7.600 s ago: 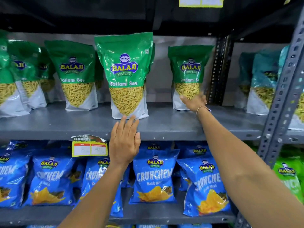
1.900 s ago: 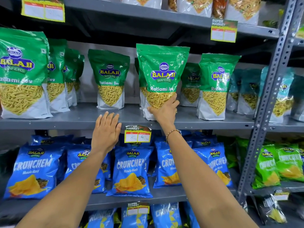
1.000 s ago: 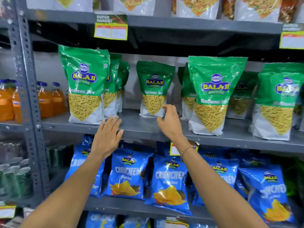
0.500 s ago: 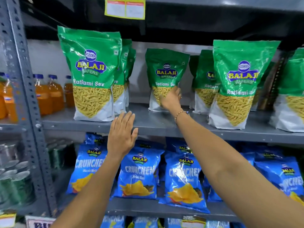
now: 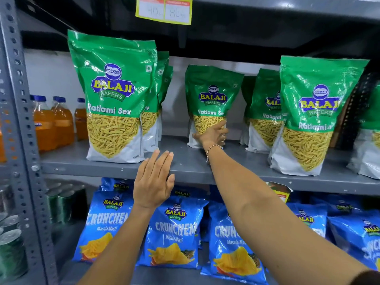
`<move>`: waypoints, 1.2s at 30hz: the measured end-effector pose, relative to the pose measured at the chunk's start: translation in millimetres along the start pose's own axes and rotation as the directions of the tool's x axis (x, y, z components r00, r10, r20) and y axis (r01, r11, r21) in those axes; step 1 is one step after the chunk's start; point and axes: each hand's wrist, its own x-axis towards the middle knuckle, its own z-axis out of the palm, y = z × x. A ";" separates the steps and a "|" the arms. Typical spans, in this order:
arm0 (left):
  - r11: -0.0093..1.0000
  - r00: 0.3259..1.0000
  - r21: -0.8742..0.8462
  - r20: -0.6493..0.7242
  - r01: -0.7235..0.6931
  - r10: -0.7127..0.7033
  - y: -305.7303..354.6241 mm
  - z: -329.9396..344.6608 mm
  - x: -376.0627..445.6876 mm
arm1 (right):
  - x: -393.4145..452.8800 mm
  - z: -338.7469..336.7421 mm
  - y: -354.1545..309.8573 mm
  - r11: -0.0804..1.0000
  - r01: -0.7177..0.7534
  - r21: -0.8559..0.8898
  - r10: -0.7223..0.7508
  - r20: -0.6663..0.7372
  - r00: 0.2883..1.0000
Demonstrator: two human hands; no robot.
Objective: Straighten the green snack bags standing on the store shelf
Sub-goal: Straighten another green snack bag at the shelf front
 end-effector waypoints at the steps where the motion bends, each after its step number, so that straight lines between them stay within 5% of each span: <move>1: 1.000 1.000 0.001 -0.004 -0.002 0.002 -0.4 0.2 0.1 | 0.1 -0.8 -0.5 1.000 0.001 -0.011 -0.001 -0.003 1.000; 36: 0.992 0.921 -0.031 0.376 0.122 -0.101 10.8 -40.6 8.4 | -131.1 -79.4 14.1 0.983 0.128 -0.132 -0.138 -0.071 0.988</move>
